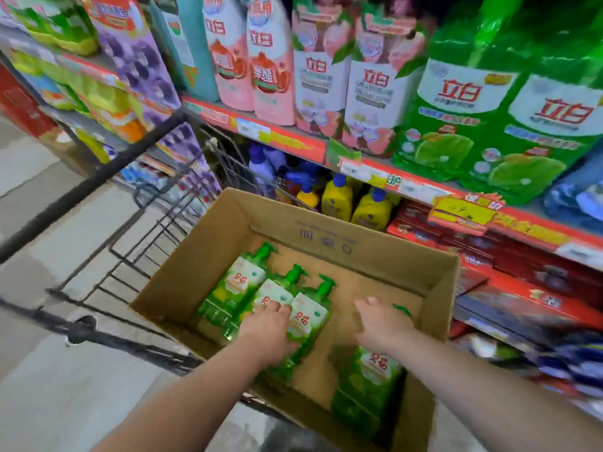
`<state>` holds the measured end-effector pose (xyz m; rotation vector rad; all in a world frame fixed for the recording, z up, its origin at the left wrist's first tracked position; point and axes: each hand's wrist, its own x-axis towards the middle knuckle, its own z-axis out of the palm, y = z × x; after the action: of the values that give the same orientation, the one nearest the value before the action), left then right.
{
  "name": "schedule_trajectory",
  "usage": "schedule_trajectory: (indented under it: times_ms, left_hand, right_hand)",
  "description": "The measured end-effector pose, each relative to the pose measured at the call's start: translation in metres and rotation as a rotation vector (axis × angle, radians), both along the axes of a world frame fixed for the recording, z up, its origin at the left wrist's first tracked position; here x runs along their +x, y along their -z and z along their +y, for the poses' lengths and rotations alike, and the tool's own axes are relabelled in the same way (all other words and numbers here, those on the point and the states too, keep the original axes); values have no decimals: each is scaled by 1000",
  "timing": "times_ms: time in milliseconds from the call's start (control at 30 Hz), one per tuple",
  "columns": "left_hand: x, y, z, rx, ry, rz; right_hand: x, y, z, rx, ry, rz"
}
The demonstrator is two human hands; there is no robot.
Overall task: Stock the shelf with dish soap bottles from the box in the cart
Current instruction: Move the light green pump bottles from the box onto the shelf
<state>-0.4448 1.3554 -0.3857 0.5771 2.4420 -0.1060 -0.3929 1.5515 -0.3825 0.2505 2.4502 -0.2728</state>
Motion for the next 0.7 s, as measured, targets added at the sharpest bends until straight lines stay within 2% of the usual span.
schedule_trajectory:
  times_ms: [267,433,567,700]
  left_hand:
    - [-61,66,-22,45,-97,-306]
    - [-70,107,-24,84,-125,-379]
    - [-71,134,-22,127,-131,-429]
    - [-69,150,-22,131,-55,-394]
  right_hand:
    - [-42,71,-40,-185,331,-102]
    - [-56,122,-53,-246,542,-159]
    - [-60,155,-57,-317,754,-105]
    - [-63,180,-61,-478,1090,22]
